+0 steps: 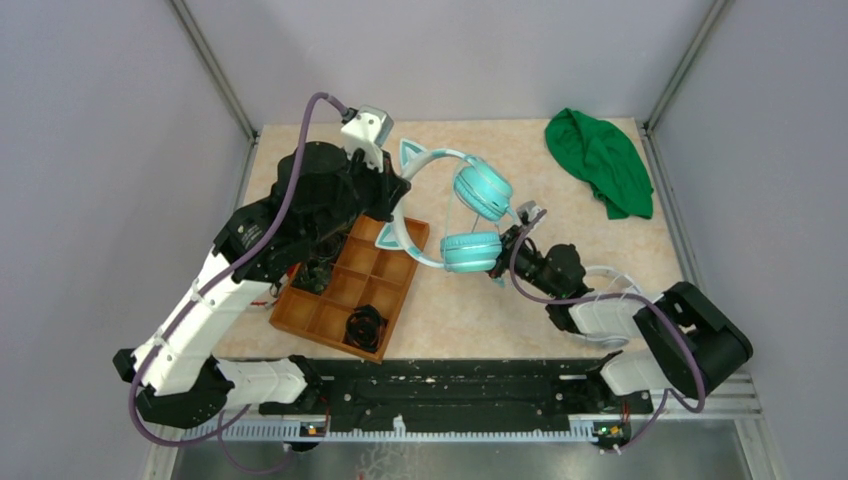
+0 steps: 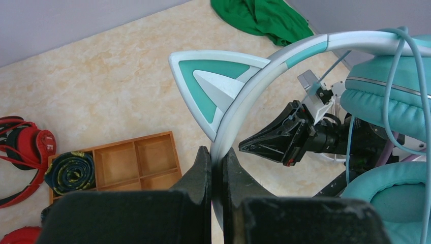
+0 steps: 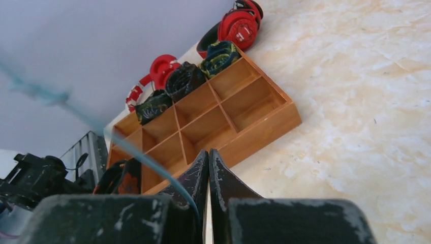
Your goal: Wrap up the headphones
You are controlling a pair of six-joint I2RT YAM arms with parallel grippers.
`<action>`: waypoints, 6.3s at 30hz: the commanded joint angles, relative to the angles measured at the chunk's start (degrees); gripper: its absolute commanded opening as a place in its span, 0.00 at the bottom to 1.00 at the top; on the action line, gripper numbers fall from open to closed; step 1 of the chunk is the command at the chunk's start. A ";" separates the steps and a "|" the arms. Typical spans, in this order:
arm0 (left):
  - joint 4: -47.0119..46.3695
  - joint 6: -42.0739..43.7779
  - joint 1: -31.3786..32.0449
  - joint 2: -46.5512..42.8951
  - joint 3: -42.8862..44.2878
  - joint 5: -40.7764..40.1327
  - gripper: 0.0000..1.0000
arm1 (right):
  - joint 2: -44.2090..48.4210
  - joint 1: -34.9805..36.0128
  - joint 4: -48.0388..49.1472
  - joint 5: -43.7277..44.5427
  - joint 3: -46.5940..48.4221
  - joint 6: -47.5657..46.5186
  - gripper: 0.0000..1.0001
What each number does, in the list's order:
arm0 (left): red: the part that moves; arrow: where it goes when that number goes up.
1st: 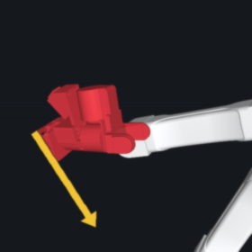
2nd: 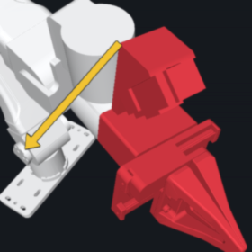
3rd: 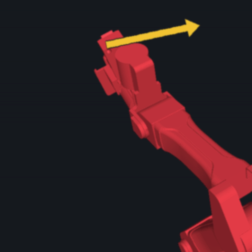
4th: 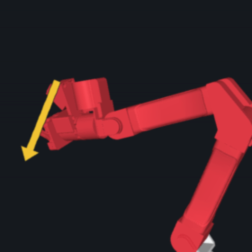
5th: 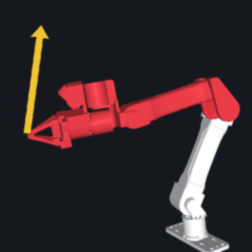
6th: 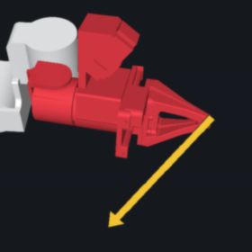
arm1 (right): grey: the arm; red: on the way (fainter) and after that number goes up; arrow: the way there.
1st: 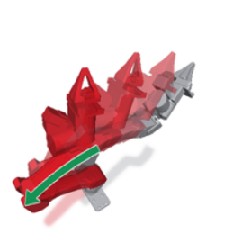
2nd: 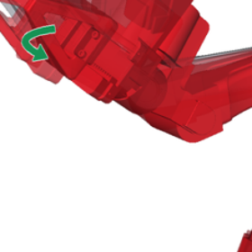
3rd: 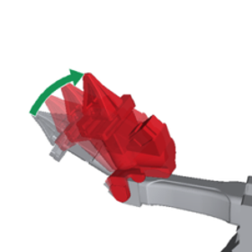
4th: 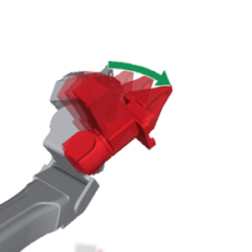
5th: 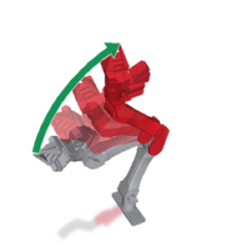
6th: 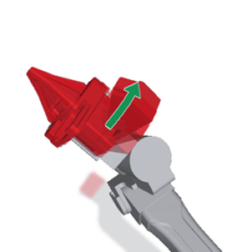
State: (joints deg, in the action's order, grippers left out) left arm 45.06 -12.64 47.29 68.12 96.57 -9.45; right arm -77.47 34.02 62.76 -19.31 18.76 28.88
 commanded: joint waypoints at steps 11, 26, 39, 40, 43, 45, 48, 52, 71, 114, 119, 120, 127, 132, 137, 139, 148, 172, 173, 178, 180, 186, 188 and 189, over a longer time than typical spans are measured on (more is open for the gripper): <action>-3.62 -11.72 -0.34 1.55 3.72 -16.77 0.00 | 10.34 16.83 -22.81 22.36 3.11 -7.29 0.00; -6.37 -20.30 -2.34 9.60 -4.57 -35.01 0.00 | 19.99 36.51 -65.69 42.85 22.83 -22.65 0.00; -14.34 -11.91 -2.28 10.35 -15.90 -27.63 0.00 | 19.83 37.28 -80.00 44.20 37.22 -33.53 0.00; -15.08 -10.86 -2.24 10.10 -17.29 -26.87 0.00 | 19.94 37.26 -80.39 44.63 37.64 -35.20 0.00; -17.00 -8.27 -2.22 9.70 -20.87 -24.35 0.00 | 20.36 37.27 -81.48 46.18 38.19 -39.77 0.00; -17.16 -7.89 -2.28 9.67 -22.21 -22.38 0.00 | 20.66 37.31 -82.08 46.82 38.08 -42.94 0.00; -18.69 -6.86 -2.24 9.46 -25.09 -18.37 0.00 | 20.77 37.24 -82.41 47.42 37.50 -46.07 0.00; -19.76 -4.86 -2.22 10.11 -27.34 -12.56 0.00 | 20.29 37.26 -82.50 47.51 36.66 -49.45 0.00; -16.72 2.49 -2.24 8.67 -30.41 0.43 0.00 | 23.01 37.26 -66.63 50.08 26.50 -59.51 0.00; -16.61 9.28 -0.66 4.75 -36.02 16.00 0.00 | 28.11 37.26 -61.71 45.48 25.86 -66.77 0.01; -16.24 9.35 0.09 4.84 -35.93 14.54 0.00 | 26.07 37.24 -62.43 43.77 28.17 -67.88 0.01; -16.17 9.25 0.09 4.94 -35.93 13.73 0.00 | 25.77 37.26 -62.63 42.91 28.76 -67.16 0.01; -16.54 9.24 0.18 5.29 -35.75 14.90 0.00 | 25.73 37.26 -59.22 38.08 28.72 -65.50 0.00; -15.92 10.67 0.43 5.14 -35.91 17.29 0.00 | 25.53 37.26 -57.93 43.80 27.20 -69.75 0.00; -15.44 13.30 0.93 3.76 -36.82 20.49 0.00 | 26.48 37.26 -60.26 47.44 27.99 -73.28 0.00; -15.46 14.11 0.96 2.99 -36.98 19.44 0.00 | 27.23 37.24 -61.17 47.90 27.75 -75.38 0.00; -13.77 16.52 0.98 2.66 -36.10 18.12 0.00 | 26.74 37.25 -70.53 49.61 32.13 -78.77 0.00; -12.00 19.58 1.58 0.85 -35.58 21.17 0.00 | 29.08 36.41 -68.27 52.43 26.69 -88.74 0.01; -11.93 19.59 1.60 0.65 -35.58 21.05 0.00 | 29.41 36.38 -67.91 52.65 26.29 -88.74 0.03; -12.02 19.43 1.68 0.35 -35.53 20.88 0.00 | 30.08 36.38 -67.45 53.96 24.83 -89.14 0.07; -11.99 19.25 1.67 0.49 -35.49 20.86 0.00 | 30.30 36.38 -66.41 54.67 24.22 -89.72 0.04; -12.17 18.84 1.67 0.36 -35.15 19.83 0.00 | 30.67 36.38 -68.36 53.42 24.84 -86.85 0.03; -12.38 18.65 1.67 0.08 -35.14 19.46 0.00 | 30.71 36.34 -70.88 52.25 25.52 -84.15 0.04; -12.59 18.56 1.67 -0.10 -35.14 19.45 0.00 | 30.71 36.37 -72.46 51.50 25.94 -82.37 0.04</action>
State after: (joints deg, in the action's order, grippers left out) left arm 31.64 4.43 48.16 70.59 60.31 7.88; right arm -48.60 71.35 -9.17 29.67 42.63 -58.24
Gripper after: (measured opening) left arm 0.051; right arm 0.036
